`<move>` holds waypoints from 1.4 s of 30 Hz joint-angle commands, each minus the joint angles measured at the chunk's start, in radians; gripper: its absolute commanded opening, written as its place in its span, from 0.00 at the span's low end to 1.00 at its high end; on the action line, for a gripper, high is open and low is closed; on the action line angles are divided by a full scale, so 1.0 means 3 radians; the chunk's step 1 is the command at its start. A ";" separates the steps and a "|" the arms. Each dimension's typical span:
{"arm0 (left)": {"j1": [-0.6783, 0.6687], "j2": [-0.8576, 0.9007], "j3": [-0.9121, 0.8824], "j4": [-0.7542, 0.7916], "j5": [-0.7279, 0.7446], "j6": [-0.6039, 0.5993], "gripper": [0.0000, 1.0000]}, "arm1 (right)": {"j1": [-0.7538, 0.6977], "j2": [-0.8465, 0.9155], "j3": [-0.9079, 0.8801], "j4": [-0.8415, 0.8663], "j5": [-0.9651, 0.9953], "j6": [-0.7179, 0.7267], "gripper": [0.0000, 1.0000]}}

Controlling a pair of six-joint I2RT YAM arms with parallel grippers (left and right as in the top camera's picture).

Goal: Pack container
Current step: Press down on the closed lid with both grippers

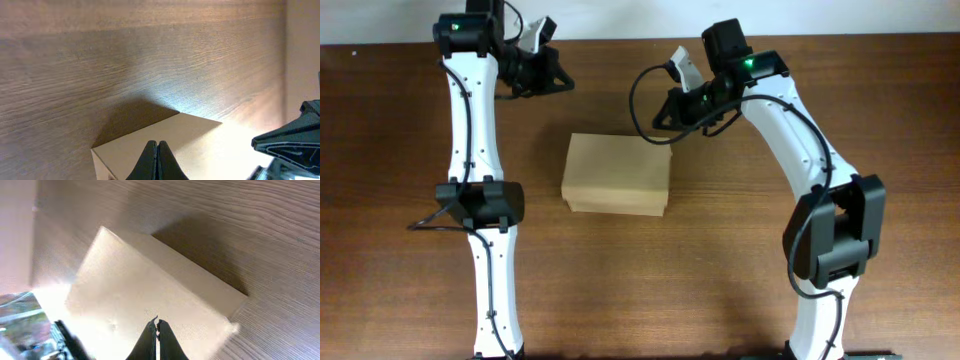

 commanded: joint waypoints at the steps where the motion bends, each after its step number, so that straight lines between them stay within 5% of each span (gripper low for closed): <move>1: -0.0104 -0.0336 0.0041 -0.0003 -0.0482 -0.0075 0.01 | 0.0075 -0.0189 0.0066 -0.0128 0.0354 -0.0206 0.04; 15: -0.0381 -0.1124 -0.1307 -0.0003 -0.1427 -0.0081 0.02 | 0.0422 -0.0341 0.0066 -0.0774 0.1104 -0.0364 0.04; 26: -0.0432 -0.1821 -0.3109 -0.0003 -0.1422 0.0109 0.02 | 0.0609 -0.0341 0.0065 -0.1061 0.1336 -0.0450 0.04; 42: -0.0786 -0.1821 -0.4407 0.0776 -0.1411 0.0092 0.02 | 0.0665 -0.0229 -0.0520 -0.0717 0.1469 -0.0423 0.04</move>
